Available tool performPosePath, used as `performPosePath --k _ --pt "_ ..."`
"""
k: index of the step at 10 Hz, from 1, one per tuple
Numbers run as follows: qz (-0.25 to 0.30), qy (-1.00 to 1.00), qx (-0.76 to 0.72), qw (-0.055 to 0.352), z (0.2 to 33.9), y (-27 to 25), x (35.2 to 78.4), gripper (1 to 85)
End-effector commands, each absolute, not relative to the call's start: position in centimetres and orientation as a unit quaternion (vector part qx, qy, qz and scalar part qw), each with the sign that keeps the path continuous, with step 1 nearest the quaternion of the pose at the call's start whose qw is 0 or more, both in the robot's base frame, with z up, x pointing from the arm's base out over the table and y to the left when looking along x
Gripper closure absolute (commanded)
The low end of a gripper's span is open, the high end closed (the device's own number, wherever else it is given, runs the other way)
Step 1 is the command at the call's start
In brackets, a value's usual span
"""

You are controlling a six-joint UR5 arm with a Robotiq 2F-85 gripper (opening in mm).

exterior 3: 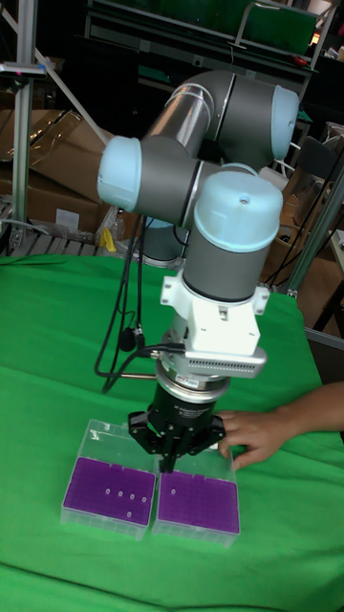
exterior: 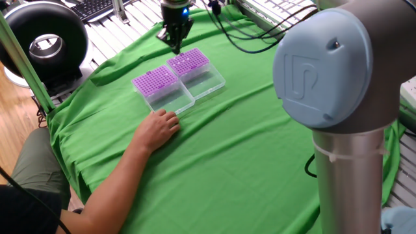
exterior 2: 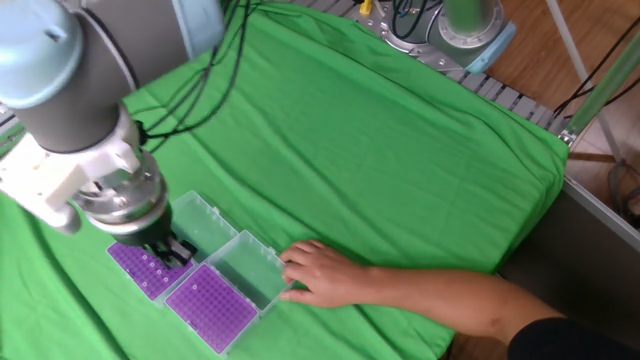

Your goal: Insert a small pipette tip into the holder for small pipette tips

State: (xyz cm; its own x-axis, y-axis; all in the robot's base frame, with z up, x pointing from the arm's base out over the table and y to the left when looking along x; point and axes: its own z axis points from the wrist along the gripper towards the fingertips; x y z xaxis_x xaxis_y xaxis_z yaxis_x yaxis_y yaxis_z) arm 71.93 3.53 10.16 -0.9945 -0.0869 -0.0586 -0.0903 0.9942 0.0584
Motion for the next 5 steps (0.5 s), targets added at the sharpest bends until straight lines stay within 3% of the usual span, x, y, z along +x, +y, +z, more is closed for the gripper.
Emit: performPosePath --k 1,5 --pt "0.046 0.998 -0.018 0.036 9.4 5.9 71.7 84.7" --pt "0.052 0.997 -0.008 0.051 8.4 6.8 72.5 84.7"
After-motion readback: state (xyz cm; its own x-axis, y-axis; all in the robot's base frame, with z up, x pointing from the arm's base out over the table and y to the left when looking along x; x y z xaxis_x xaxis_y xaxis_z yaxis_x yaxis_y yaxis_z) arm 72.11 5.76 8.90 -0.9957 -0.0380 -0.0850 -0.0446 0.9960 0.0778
